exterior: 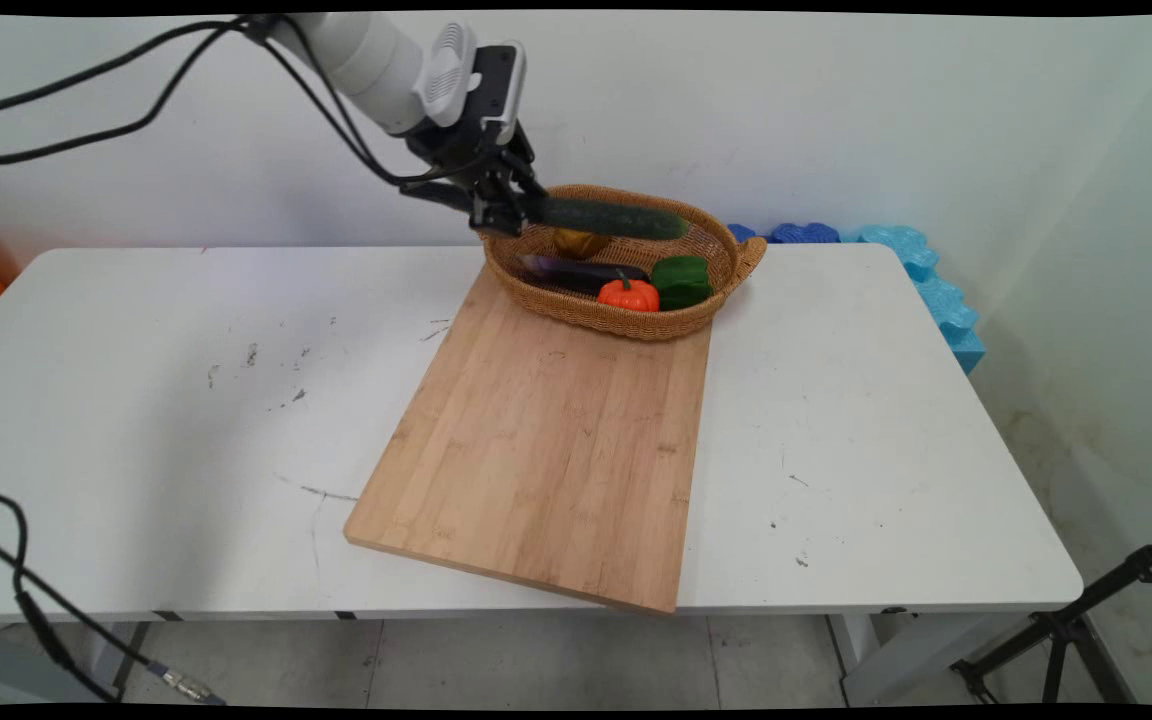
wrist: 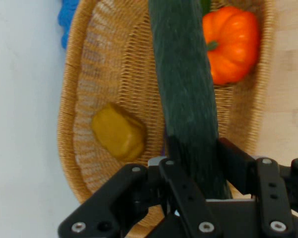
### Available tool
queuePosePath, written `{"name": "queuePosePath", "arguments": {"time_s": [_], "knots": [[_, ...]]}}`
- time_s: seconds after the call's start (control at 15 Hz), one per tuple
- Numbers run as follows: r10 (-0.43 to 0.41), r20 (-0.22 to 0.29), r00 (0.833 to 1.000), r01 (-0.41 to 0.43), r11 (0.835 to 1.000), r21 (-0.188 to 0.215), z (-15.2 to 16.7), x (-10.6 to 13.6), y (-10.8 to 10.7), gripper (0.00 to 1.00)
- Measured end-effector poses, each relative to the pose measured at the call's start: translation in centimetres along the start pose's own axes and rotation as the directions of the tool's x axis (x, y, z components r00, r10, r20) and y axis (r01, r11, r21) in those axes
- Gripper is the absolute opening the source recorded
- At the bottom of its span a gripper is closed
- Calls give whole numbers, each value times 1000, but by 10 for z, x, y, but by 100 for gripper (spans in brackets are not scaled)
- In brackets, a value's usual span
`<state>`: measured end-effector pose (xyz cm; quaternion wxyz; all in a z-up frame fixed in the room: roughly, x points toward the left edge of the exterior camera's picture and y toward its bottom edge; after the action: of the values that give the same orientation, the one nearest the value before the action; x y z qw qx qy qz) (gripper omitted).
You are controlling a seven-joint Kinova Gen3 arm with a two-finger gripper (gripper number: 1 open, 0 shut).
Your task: Place the picked object on the cutting board
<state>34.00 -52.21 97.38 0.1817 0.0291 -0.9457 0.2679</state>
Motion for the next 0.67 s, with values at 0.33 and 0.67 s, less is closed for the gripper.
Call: {"name": "queuePosePath", "arguments": {"time_s": [0.33, 0.67], "knots": [[-30, -18, 999, 29, 997, -77, -26, -1, 35, 0], [-68, -29, 997, 63, 986, -154, -22, -5, 57, 0]]}}
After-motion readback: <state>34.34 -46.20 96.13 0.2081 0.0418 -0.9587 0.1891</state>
